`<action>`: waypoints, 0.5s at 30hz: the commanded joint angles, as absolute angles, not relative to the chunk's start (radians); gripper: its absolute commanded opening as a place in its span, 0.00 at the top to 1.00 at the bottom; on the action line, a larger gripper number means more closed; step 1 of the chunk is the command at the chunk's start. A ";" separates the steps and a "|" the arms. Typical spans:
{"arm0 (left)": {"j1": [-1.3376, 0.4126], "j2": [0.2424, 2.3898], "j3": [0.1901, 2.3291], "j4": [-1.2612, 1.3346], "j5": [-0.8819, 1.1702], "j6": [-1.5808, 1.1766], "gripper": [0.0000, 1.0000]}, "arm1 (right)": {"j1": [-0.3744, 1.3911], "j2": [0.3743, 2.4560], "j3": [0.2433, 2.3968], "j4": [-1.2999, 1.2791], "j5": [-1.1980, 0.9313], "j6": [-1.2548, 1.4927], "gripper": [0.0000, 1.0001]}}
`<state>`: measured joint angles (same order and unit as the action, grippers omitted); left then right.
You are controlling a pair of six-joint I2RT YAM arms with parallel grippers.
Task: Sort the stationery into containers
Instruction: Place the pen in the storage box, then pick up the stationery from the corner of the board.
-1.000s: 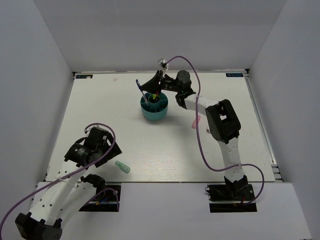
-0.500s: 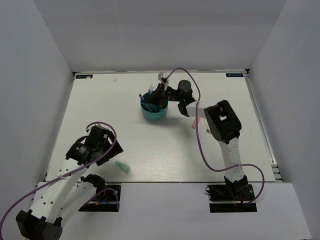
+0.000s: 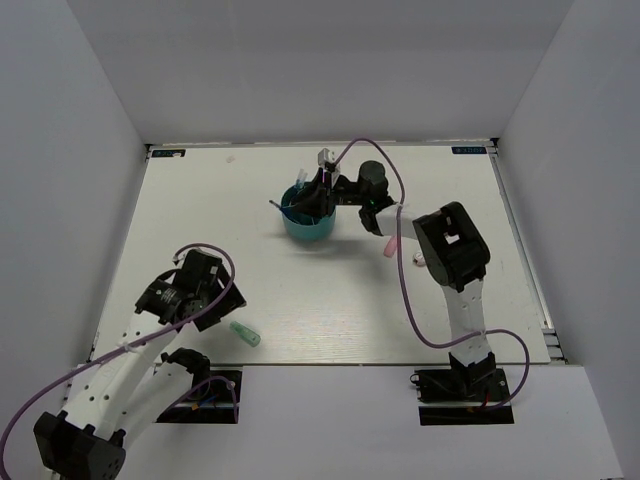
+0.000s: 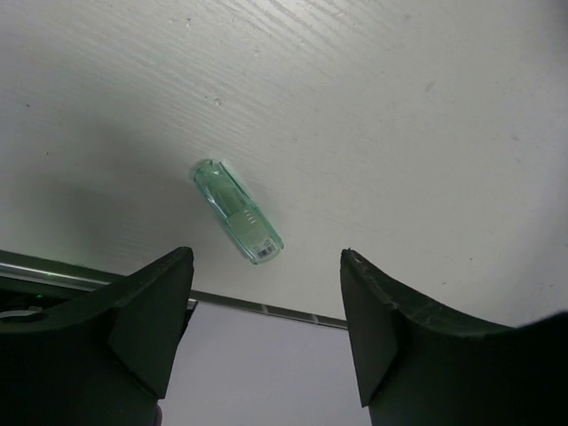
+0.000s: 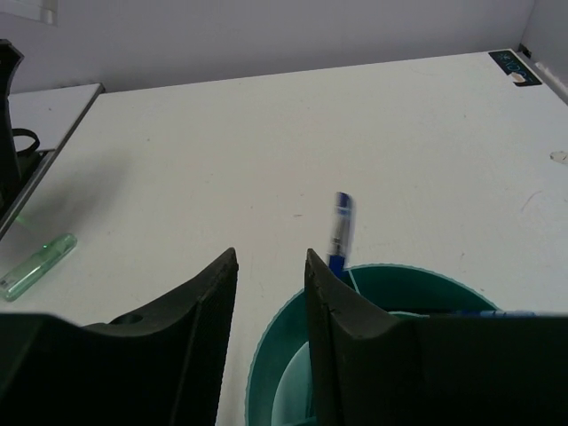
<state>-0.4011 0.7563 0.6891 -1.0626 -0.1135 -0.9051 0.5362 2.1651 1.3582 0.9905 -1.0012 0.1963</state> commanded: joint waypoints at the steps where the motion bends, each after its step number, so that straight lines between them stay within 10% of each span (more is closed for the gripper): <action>1: -0.399 0.785 0.703 -1.072 -0.086 -0.926 0.24 | 0.532 2.085 1.350 1.000 -1.006 0.153 0.60; 7: -0.405 0.897 0.781 -1.100 -0.028 -0.761 0.83 | 0.534 1.993 1.332 0.968 -1.000 0.187 0.92; 12: -0.433 0.986 0.868 -1.167 0.045 -0.505 0.72 | 0.538 1.908 1.547 0.353 -1.035 0.040 0.97; 15: -0.446 1.100 0.942 -1.320 -0.088 -0.581 0.49 | 0.551 1.899 1.737 -0.295 -0.991 -0.193 0.57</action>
<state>-0.4343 1.0451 0.8757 -1.1660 -0.0162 -0.6170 0.5426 1.9663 1.5826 0.2657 -1.0046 0.0288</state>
